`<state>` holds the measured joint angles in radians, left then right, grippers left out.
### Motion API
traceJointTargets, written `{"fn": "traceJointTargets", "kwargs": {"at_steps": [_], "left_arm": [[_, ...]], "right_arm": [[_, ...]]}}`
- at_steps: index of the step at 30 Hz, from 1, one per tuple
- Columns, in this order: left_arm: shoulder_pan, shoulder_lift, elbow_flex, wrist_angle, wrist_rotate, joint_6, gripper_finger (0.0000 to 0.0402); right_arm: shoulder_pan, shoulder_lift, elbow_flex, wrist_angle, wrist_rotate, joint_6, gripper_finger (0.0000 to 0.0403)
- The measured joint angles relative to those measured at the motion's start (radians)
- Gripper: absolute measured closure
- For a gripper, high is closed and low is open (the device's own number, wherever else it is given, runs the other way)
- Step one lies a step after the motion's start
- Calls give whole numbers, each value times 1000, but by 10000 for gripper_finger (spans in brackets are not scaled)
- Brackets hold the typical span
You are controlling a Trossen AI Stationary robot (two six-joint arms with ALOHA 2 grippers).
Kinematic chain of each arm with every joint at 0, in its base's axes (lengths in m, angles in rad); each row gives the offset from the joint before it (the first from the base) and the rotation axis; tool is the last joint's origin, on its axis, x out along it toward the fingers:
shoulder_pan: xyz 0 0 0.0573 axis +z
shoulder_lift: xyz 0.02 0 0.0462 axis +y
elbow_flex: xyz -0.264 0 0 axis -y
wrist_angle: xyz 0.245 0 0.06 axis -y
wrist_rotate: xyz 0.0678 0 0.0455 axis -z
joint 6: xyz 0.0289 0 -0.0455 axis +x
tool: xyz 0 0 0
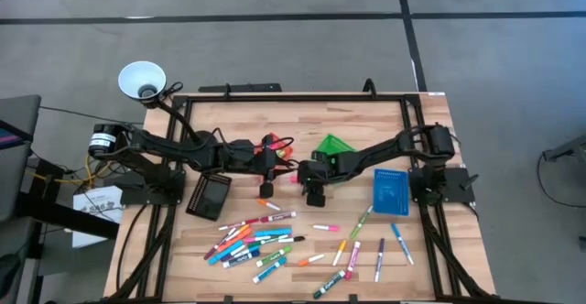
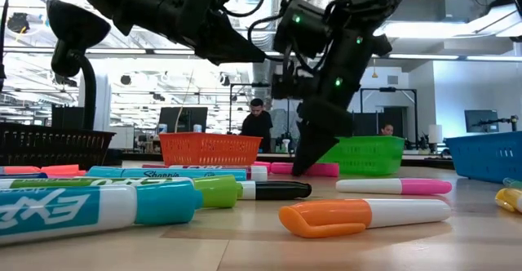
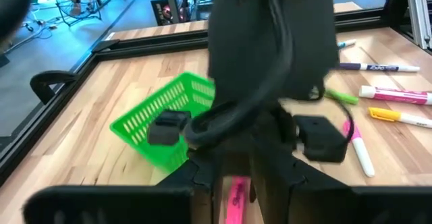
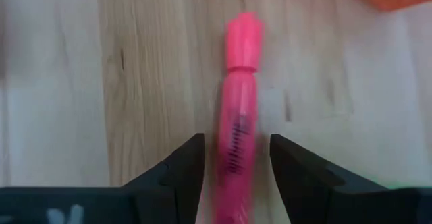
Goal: Pick & Place Markers
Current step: Put the pink highlighter pen into the orange bin
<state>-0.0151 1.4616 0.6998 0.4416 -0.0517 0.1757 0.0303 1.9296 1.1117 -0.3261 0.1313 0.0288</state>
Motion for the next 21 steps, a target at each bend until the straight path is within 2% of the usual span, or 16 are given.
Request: {"fn": "traceJointTargets", "kwargs": {"at_steps": [7,14,21], "left_arm": [[0,0,0,1,0,1,335],[0,0,0,6,0,0,335],[0,0,0,7,0,0,335]], "right_arm": [[6,41,6,-18,2,-1,262],[15,-37,-7,-46,7,7,357],[42,-197,-4,-45,106,42,360]]}}
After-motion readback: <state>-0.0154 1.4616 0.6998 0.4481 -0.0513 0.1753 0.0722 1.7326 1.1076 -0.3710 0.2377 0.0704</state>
